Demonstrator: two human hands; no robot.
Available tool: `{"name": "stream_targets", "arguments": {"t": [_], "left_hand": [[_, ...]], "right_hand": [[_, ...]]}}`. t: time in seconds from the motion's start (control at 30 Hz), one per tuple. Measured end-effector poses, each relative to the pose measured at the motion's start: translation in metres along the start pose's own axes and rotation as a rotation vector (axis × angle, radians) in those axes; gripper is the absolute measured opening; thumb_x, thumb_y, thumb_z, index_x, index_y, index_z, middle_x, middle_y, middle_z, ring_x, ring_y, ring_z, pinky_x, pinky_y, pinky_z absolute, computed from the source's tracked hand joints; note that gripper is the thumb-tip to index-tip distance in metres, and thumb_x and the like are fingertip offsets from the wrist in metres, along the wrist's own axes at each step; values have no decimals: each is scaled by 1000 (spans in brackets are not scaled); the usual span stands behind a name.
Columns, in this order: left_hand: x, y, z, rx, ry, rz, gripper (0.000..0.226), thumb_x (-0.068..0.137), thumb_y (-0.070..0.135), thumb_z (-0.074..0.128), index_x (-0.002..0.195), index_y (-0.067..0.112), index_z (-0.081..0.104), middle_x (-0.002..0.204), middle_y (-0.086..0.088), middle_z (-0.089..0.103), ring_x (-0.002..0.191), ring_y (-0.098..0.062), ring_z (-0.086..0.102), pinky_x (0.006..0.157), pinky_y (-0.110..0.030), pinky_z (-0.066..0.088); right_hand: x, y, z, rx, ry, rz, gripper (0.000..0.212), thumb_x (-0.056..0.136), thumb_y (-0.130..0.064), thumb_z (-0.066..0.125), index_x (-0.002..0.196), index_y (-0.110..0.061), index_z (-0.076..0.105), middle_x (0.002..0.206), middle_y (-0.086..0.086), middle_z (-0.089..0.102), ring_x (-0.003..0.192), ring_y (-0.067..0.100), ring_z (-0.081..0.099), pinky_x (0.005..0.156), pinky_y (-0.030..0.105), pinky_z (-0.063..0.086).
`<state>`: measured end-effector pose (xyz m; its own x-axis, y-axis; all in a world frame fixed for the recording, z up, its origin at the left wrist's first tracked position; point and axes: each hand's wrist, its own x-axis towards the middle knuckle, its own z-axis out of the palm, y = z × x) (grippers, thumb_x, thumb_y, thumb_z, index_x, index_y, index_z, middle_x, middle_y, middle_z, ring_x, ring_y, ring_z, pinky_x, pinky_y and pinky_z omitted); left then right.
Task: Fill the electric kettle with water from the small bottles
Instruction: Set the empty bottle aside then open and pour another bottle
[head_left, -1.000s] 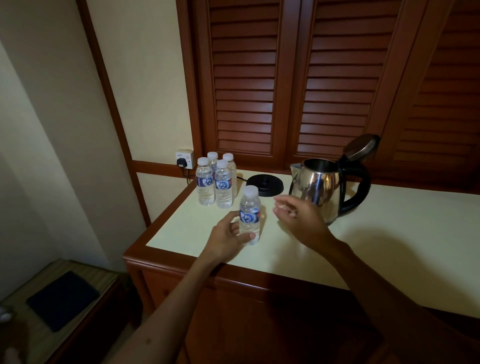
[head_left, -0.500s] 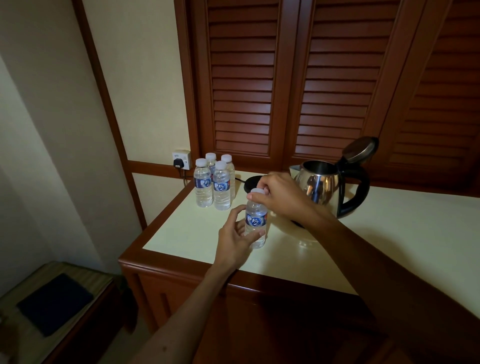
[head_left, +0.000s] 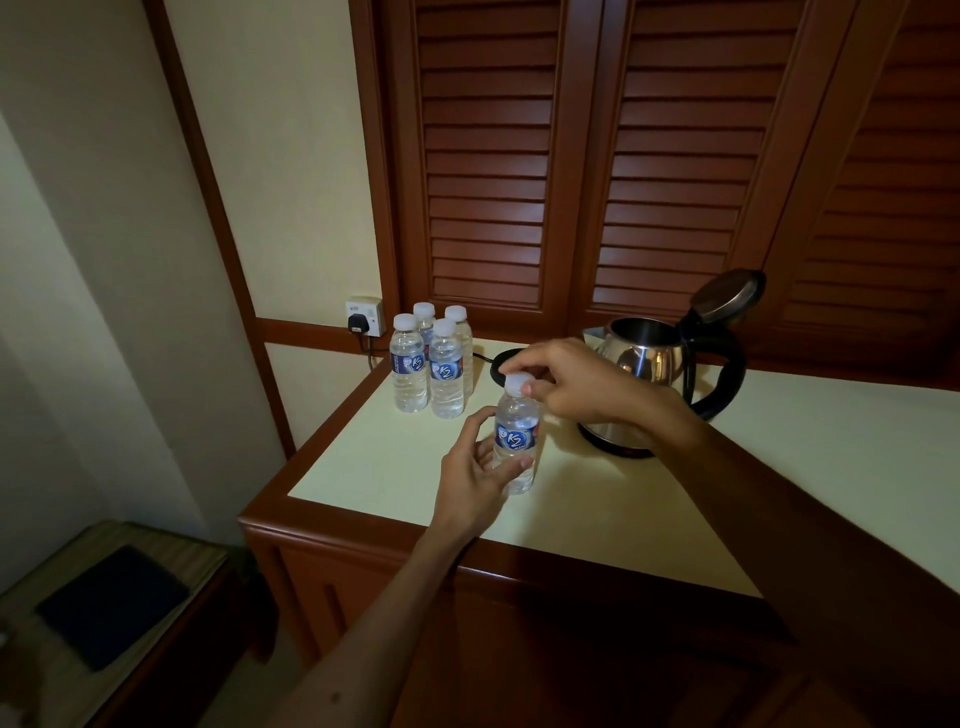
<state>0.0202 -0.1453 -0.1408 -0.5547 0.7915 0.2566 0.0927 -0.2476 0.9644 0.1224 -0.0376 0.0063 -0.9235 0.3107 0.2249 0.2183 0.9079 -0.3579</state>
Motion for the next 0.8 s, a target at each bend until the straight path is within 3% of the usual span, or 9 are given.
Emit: {"name": "stream_targets", "arguments": {"t": [0.07, 0.13, 0.27, 0.37, 0.5, 0.6, 0.8], "left_hand": [[0, 1, 0, 8, -1, 3, 63, 82, 4, 76, 132, 29, 47, 108, -8, 75, 100, -22, 72, 88, -43, 58], [0, 1, 1, 8, -2, 5, 62, 82, 3, 76, 130, 32, 49, 109, -8, 74, 102, -22, 71, 90, -45, 57], [0, 1, -1, -3, -4, -4, 62, 82, 3, 76, 128, 36, 50, 112, -9, 73, 105, -25, 70, 93, -49, 55], [-2, 2, 0, 1, -4, -1, 60, 83, 2, 74, 127, 36, 50, 110, -10, 74, 103, -23, 71, 92, -47, 56], [-2, 2, -1, 5, -10, -1, 61, 83, 3, 74, 129, 32, 48, 110, -9, 74, 102, -24, 71, 91, -46, 56], [-2, 2, -2, 0, -3, -10, 61, 83, 2, 75, 129, 32, 48, 109, -9, 74, 102, -24, 71, 91, -45, 56], [-2, 1, -2, 53, -14, -1, 62, 84, 4, 74, 133, 30, 46, 111, -6, 74, 103, -21, 71, 93, -48, 56]], "right_hand": [[4, -1, 2, -76, 4, 54, 32, 90, -39, 62, 112, -16, 65, 105, 1, 62, 91, 12, 54, 77, 32, 46], [6, -3, 6, -195, 11, 81, 36, 87, -51, 59, 96, -16, 64, 94, 0, 57, 89, 17, 54, 76, 37, 47], [7, -10, 8, -223, 12, 60, 34, 93, -37, 57, 86, -5, 64, 92, 3, 55, 86, 20, 54, 73, 36, 44], [8, -6, 8, -222, -15, 11, 20, 94, -29, 56, 77, -17, 53, 93, -1, 48, 89, 18, 49, 77, 36, 43], [9, 4, 10, -181, -14, -72, 11, 91, -12, 55, 94, -11, 66, 102, 2, 55, 96, 19, 52, 85, 44, 46], [5, 6, 9, -103, -3, -86, 39, 89, 1, 54, 124, -14, 63, 122, 2, 59, 113, 16, 51, 94, 30, 41], [-5, 13, 18, 181, 115, -44, 46, 90, 2, 55, 129, -21, 59, 130, 0, 59, 117, 11, 51, 97, 32, 46]]}}
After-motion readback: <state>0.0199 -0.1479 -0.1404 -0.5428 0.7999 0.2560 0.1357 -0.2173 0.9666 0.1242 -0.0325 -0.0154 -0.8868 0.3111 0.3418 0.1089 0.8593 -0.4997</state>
